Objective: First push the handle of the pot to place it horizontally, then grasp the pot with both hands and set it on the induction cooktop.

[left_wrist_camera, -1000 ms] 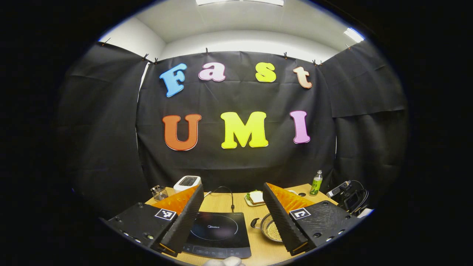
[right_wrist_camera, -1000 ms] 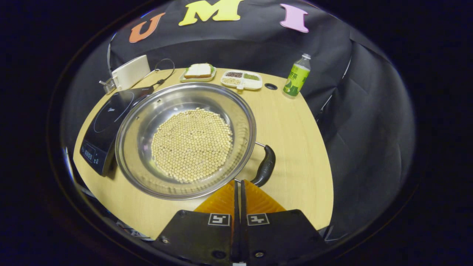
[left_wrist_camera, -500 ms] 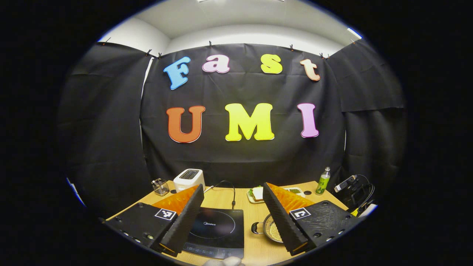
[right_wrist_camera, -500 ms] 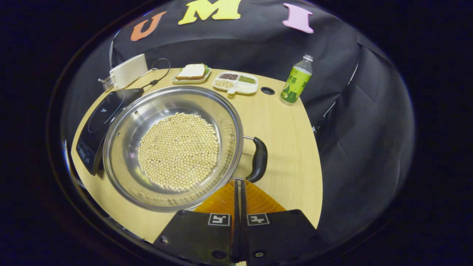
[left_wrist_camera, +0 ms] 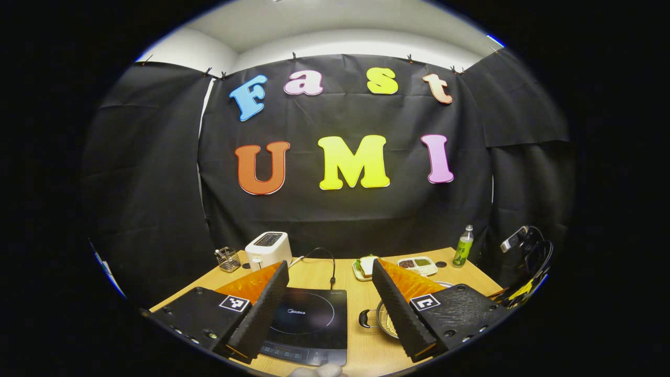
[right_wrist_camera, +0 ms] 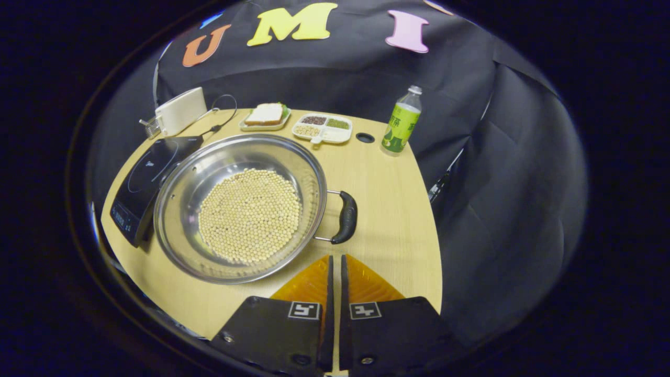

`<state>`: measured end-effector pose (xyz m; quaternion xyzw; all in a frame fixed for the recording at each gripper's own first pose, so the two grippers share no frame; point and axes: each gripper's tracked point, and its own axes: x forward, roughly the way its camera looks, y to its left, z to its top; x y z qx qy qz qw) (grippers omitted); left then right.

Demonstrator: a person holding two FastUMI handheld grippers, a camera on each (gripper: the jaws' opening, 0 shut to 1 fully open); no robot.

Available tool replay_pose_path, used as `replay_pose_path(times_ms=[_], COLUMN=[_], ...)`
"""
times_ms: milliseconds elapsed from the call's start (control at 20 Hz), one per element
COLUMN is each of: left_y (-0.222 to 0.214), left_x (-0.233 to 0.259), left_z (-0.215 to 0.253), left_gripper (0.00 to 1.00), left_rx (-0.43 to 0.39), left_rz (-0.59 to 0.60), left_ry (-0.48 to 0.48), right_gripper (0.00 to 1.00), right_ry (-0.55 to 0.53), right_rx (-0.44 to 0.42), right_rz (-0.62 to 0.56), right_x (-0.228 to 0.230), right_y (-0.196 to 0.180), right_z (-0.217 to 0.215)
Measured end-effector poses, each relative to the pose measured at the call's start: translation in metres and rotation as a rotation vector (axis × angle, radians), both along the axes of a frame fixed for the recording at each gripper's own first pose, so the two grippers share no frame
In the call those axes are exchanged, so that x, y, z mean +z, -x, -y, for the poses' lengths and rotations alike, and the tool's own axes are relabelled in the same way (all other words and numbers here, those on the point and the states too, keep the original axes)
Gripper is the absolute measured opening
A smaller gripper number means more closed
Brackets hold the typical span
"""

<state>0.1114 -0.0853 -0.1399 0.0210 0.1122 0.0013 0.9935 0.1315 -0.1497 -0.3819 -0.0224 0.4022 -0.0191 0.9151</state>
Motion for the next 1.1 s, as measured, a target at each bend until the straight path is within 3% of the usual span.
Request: replay_pose_path(times_ms=[150,250,300,400,450,550,650,750,1100], left_y=[0.006,0.012,0.015,0.023,0.026,0.033,0.036,0.038,0.021], left_x=[-0.022,-0.037,-0.045,-0.064,-0.073,-0.091,-0.105,-0.127,-0.176], left_z=[0.010,0.014,0.016,0.018,0.019,0.022,0.027,0.033,0.048], left_gripper=[0.96,0.96,0.96,0.96,0.96,0.96,0.96,0.96,0.96], left_rx=[-0.051,-0.078,-0.091,-0.115,-0.122,-0.141,-0.173,-0.195,-0.150], left_rz=[-0.048,-0.078,-0.097,-0.143,-0.164,-0.207,-0.232,-0.275,-0.394], left_ry=[0.025,0.036,0.039,0.048,0.053,0.047,0.026,0.019,0.038], right_gripper=[0.25,0.48,0.64,0.75,0.71,0.84,0.86,0.94,0.96], right_ry=[-0.020,-0.029,-0.027,-0.028,-0.039,-0.069,-0.081,-0.087,-0.108], right_rx=[-0.025,-0.046,-0.056,-0.076,-0.090,-0.116,-0.128,-0.126,-0.104], right_rz=[0.042,0.069,0.078,0.105,0.121,0.155,0.173,0.171,0.168], right_x=[0.012,0.019,0.021,0.025,0.027,0.031,0.029,0.028,0.025], right_y=[0.018,0.032,0.041,0.053,0.059,0.066,0.071,0.072,0.034], right_z=[-0.004,-0.007,-0.009,-0.012,-0.017,-0.023,-0.030,-0.036,-0.029])
